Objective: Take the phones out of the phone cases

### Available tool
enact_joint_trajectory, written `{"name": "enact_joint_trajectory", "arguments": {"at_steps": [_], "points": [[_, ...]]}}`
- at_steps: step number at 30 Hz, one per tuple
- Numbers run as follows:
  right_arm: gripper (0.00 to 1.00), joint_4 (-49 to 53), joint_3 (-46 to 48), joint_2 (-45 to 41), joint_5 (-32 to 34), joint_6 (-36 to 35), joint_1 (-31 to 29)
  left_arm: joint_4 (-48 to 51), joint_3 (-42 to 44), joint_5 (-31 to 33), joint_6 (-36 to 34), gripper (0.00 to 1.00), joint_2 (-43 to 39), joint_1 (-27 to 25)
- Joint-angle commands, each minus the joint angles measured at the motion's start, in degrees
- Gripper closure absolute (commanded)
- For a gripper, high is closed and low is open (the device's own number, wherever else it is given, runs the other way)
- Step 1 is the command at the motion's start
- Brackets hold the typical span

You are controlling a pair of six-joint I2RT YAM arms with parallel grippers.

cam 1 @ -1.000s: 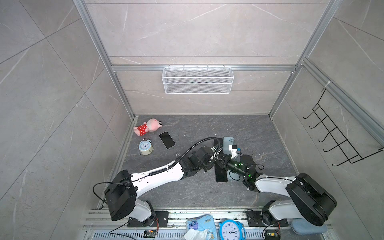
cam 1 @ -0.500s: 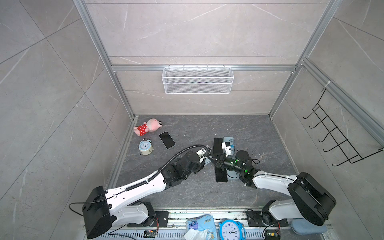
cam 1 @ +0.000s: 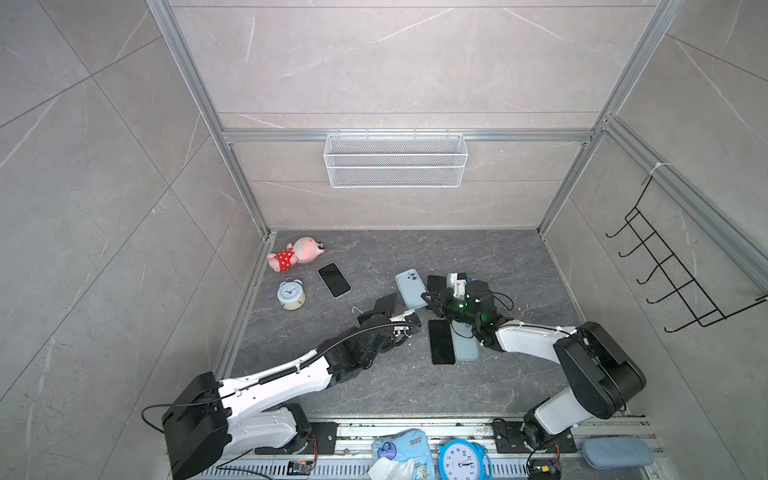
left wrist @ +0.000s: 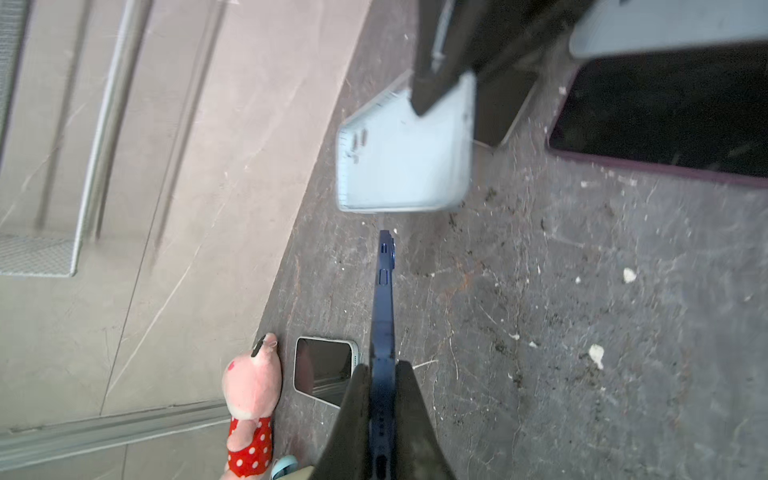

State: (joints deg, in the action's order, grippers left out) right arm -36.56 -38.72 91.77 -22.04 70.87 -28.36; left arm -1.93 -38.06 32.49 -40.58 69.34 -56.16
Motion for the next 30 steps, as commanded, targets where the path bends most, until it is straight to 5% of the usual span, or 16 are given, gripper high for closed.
{"name": "enact_joint_trajectory", "arguments": {"at_steps": [1,17,24,28,29,30], "points": [[1.0,1.7,-2.4,3.0,1.1,0.3,0.1,-10.7,0.5,-1.1,-8.9,1.0,1.8,2.0],[1.0,0.4,-4.1,13.8,10.8,10.9,-2.2,-30.8,6.1,-4.7,-27.3,1.0,18.7,5.5],[0.84,-0.2,-4.8,17.2,12.8,14.5,-3.1,-36.1,5.7,-3.5,-27.5,1.0,26.4,5.7],[0.68,-0.8,-4.9,18.3,12.3,15.7,-3.3,-35.1,6.3,-3.0,-26.2,0.82,25.7,5.7],[0.65,-0.7,-4.9,18.2,12.2,15.6,-3.3,-34.8,6.6,-3.0,-25.7,0.72,25.0,5.7],[0.58,-0.4,-4.8,17.8,12.1,15.5,-3.3,-34.1,6.9,-3.0,-25.2,0.52,24.2,5.6]]}}
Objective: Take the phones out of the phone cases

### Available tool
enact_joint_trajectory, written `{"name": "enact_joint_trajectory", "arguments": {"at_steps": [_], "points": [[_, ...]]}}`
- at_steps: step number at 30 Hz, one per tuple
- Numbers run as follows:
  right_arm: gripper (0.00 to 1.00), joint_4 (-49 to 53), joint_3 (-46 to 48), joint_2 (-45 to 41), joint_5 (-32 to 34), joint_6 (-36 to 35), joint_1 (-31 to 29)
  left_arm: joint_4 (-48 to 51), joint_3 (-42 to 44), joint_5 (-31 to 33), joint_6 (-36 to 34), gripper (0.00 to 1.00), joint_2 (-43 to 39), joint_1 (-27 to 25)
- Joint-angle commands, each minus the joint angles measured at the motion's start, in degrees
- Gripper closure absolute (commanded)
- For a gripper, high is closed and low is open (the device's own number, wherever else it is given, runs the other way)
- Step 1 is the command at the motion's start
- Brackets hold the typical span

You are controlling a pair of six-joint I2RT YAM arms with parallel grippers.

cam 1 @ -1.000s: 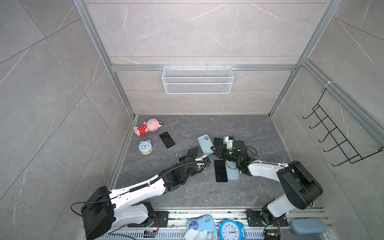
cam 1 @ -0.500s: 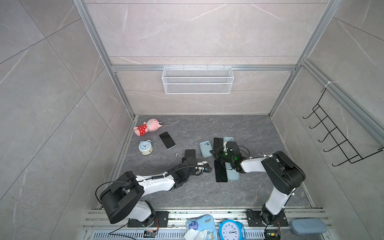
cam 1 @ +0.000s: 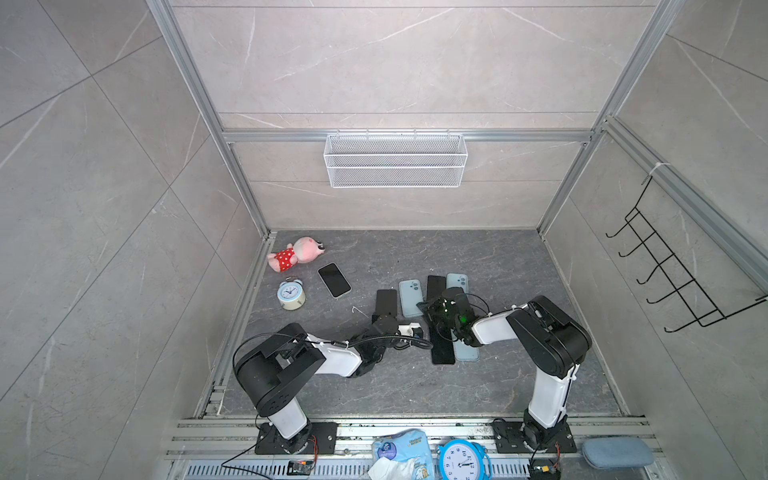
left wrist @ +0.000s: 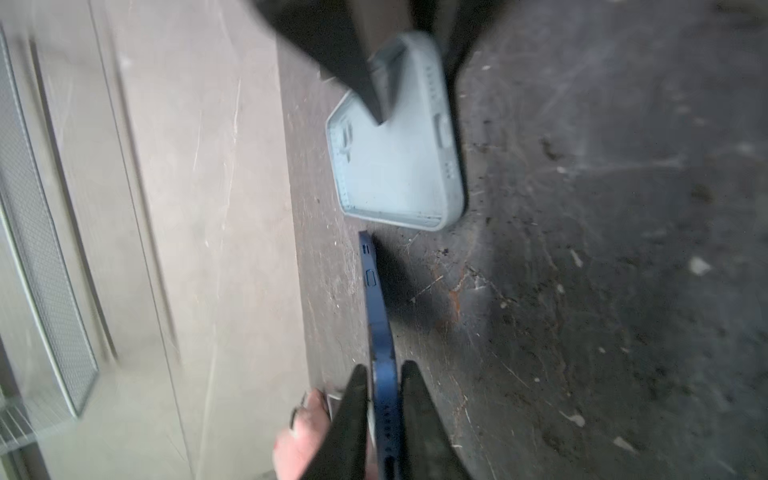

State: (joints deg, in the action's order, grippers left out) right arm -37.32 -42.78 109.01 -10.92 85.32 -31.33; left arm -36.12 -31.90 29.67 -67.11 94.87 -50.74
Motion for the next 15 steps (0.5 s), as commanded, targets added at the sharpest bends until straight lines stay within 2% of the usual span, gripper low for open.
{"name": "enact_joint_trajectory", "arguments": {"at_steps": [1,2,3,5,8,12,15], "points": [[0.5,0.5,-0.6,0.2,1.1,0.8,-0.3,0.9,0.9,-0.1,1.9,0.33,-2.0,0.2],[0.43,0.8,-0.5,-0.5,1.0,0.4,-0.3,1.8,1.1,0.1,2.6,0.18,-2.8,0.2],[0.39,1.4,-0.5,-1.4,1.0,0.0,-0.3,2.2,1.4,0.5,3.1,0.09,-3.6,0.2],[0.31,2.8,-0.3,-3.3,1.0,-0.9,-0.3,2.2,1.6,1.6,4.2,0.08,-5.5,0.0],[0.26,6.1,-0.5,-6.1,0.1,-2.2,-0.4,3.8,1.5,3.1,6.8,0.07,-9.6,-0.1],[0.2,9.8,0.7,-9.7,-0.5,-3.7,-0.5,10.7,0.1,2.9,13.5,0.07,-18.5,-0.4],[0.17,13.4,0.4,-12.4,-0.9,-6.2,-0.5,19.5,-2.9,1.9,21.0,0.06,-24.9,-0.4]]}}
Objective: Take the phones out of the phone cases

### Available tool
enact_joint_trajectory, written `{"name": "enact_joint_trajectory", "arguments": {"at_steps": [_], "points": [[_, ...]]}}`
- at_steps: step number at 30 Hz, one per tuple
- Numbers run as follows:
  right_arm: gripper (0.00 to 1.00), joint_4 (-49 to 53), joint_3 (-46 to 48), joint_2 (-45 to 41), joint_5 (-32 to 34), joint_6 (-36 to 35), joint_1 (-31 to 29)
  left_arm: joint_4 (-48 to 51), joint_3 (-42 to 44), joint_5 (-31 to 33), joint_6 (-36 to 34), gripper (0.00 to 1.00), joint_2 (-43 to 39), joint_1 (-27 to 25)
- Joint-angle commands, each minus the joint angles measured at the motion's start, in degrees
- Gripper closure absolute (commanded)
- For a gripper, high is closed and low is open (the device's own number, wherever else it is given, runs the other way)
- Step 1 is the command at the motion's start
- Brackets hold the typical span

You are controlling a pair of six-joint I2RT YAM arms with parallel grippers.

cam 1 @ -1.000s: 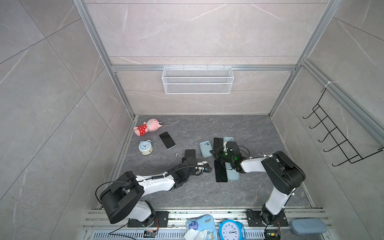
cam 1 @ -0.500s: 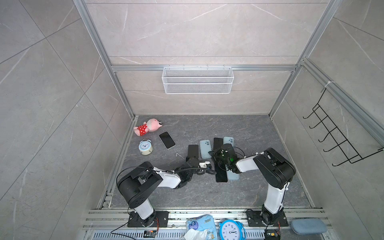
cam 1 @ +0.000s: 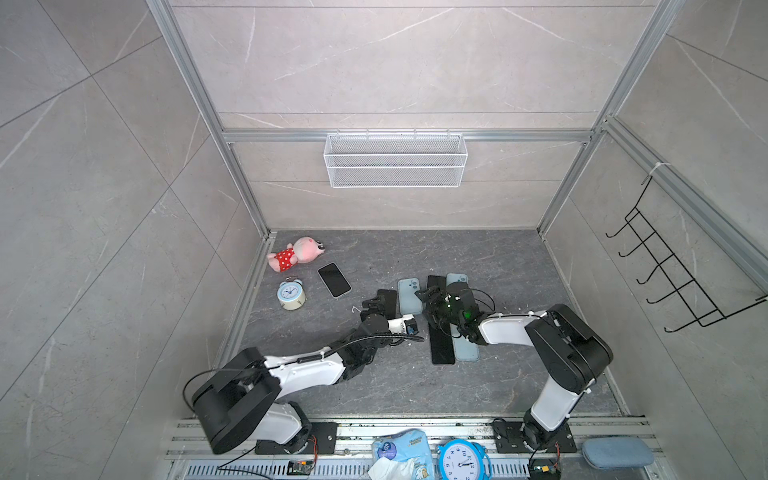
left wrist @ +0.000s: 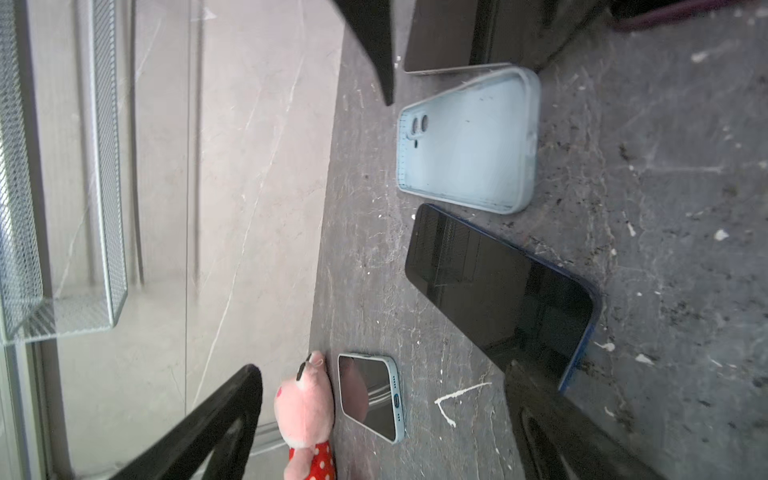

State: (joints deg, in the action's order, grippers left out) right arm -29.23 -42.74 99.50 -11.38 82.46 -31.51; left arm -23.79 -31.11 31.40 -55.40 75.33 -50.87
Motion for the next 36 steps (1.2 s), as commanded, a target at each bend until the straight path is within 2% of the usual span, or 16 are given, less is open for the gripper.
{"name": "enact_joint_trajectory", "arguments": {"at_steps": [1,4,9,14,17,19,23,25,27,30,32,33,36], "points": [[0.17,6.8,0.1,-3.6,-0.7,-4.3,-0.3,9.0,-4.6,0.5,12.2,0.05,-7.0,-0.3],[0.16,10.8,-0.2,-5.8,-1.3,-6.8,-0.3,20.0,-10.3,2.4,25.6,0.03,-10.3,-0.2],[0.16,13.4,0.2,-10.5,-2.5,-11.8,-0.5,45.3,-20.5,3.1,58.5,0.03,-10.4,0.1],[0.13,21.7,-0.5,-19.8,-1.6,-24.7,-1.3,55.0,-16.8,-2.1,83.7,0.01,-15.6,1.8],[0.12,29.6,-1.5,-25.6,0.1,-32.5,-2.4,53.4,-11.3,-13.4,92.6,0.01,-19.8,7.4],[0.12,36.0,-3.0,-28.6,1.8,-36.7,-3.1,53.0,-9.1,-19.2,95.9,0.02,-20.1,11.0],[0.12,44.6,-4.6,-34.3,4.6,-43.3,-5.0,51.6,-7.0,-22.7,98.3,0.11,-16.1,11.8],[0.12,47.2,-5.1,-36.5,5.5,-45.2,-5.6,51.6,-7.1,-21.9,98.7,0.17,-13.0,11.8],[0.12,49.1,-5.1,-38.6,6.3,-46.3,-6.1,51.6,-7.7,-19.7,99.0,0.35,-10.0,11.8],[0.12,50.3,-4.5,-40.5,6.7,-47.0,-6.4,50.4,-9.4,-18.8,99.0,0.49,-5.1,11.8],[0.13,50.5,-4.0,-41.3,6.2,-47.1,-6.5,49.0,-10.9,-18.0,98.9,0.66,-0.6,11.9],[0.13,50.5,-3.8,-41.6,6.0,-47.2,-6.6,48.1,-11.7,-18.1,98.5,0.7,1.3,11.8],[0.13,50.8,-3.1,-42.5,6.1,-47.6,-6.8,45.9,-14.4,-19.1,98.2,0.75,7.5,11.8]]}}
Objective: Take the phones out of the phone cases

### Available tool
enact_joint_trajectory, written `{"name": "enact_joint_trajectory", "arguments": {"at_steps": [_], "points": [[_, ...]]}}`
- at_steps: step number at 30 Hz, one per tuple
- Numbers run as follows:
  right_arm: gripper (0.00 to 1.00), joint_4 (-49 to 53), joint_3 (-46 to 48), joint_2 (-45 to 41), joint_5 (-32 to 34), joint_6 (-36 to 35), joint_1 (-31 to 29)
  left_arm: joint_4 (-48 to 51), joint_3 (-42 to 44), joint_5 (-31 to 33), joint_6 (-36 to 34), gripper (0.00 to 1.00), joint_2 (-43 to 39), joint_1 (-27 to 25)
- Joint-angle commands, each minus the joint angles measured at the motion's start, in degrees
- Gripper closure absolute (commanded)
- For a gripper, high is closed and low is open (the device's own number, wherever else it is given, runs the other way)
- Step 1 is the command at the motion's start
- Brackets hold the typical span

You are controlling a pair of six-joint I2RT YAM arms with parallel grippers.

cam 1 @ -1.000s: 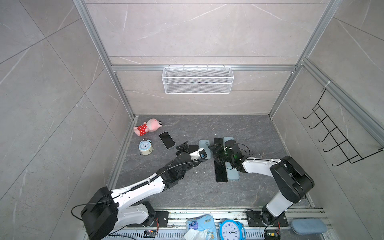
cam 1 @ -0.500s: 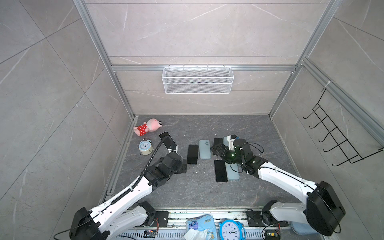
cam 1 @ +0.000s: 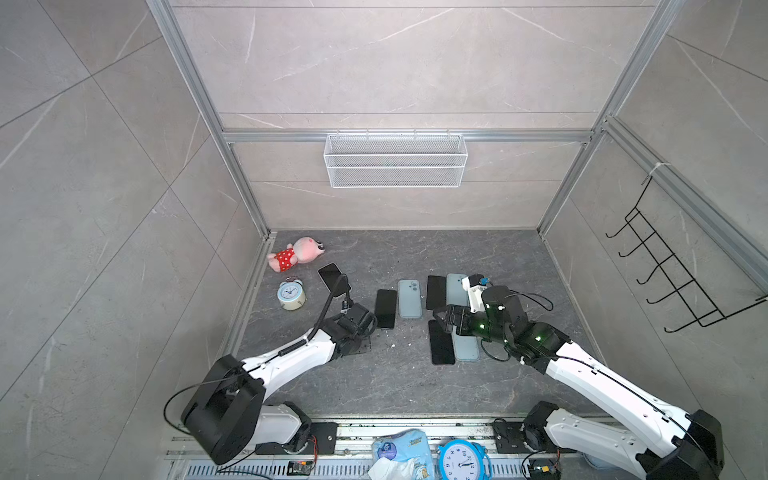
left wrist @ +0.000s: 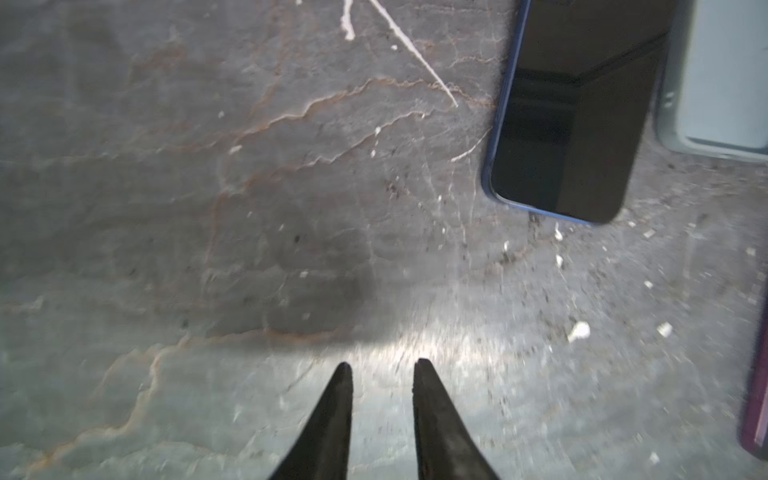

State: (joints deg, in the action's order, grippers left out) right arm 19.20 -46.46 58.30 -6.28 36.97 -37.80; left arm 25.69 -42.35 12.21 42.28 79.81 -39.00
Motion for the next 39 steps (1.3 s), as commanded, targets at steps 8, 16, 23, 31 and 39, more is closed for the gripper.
{"name": "enact_joint_trajectory", "arguments": {"at_steps": [8,16,23,31,39], "points": [[0.12,3.3,1.8,-4.5,2.1,-3.0,-0.5,-7.1,-8.1,0.2,0.5,0.79,13.6,-0.1],[0.12,3.9,1.6,-5.7,2.5,-3.4,-0.5,-9.4,-10.9,0.6,1.0,0.8,18.5,-0.2],[0.12,4.0,2.4,-6.8,2.7,-3.4,-0.5,-11.5,-12.1,1.6,1.0,0.8,20.8,-0.2],[0.13,3.3,3.5,-6.7,2.6,-3.2,-0.5,-15.5,-11.9,0.1,0.6,0.81,21.7,-0.2],[0.13,3.3,4.5,-7.2,2.9,-3.0,-0.5,-19.2,-12.5,-3.1,-1.5,0.82,22.4,-1.8]]}}
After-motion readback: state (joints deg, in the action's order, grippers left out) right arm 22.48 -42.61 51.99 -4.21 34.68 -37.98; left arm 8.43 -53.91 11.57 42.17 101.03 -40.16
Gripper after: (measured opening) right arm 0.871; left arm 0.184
